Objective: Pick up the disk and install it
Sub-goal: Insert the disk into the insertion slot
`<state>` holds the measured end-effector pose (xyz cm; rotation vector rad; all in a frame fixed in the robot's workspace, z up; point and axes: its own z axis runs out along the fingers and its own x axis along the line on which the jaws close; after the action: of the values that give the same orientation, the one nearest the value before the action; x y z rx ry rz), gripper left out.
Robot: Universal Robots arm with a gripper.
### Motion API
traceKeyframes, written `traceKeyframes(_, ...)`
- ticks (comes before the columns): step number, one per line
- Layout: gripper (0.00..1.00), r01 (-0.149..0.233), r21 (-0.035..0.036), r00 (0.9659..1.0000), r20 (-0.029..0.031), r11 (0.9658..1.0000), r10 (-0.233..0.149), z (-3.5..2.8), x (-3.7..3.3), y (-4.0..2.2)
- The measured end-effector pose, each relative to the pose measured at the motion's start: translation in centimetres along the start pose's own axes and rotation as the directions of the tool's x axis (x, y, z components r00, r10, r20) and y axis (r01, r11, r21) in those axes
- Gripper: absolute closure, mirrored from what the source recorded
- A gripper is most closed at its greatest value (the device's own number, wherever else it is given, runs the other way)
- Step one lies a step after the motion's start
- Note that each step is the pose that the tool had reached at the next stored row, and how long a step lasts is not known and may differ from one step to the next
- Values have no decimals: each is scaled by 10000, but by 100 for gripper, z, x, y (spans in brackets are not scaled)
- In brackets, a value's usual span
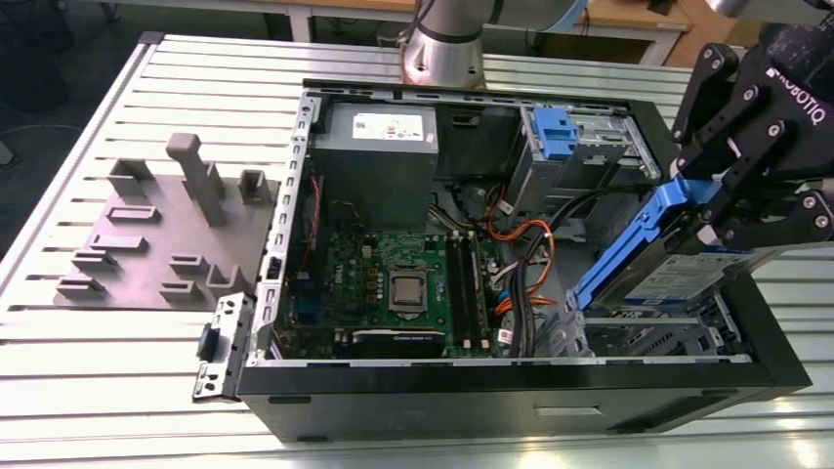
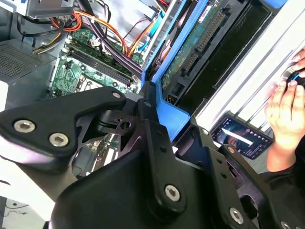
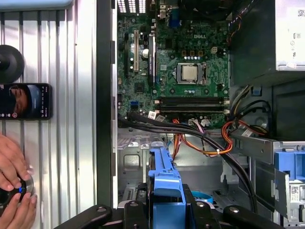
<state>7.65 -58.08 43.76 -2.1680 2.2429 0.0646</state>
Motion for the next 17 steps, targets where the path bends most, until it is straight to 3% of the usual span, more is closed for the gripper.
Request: traceKeyframes(17, 64, 0, 0, 10000, 0, 10000, 0, 86, 9, -7)
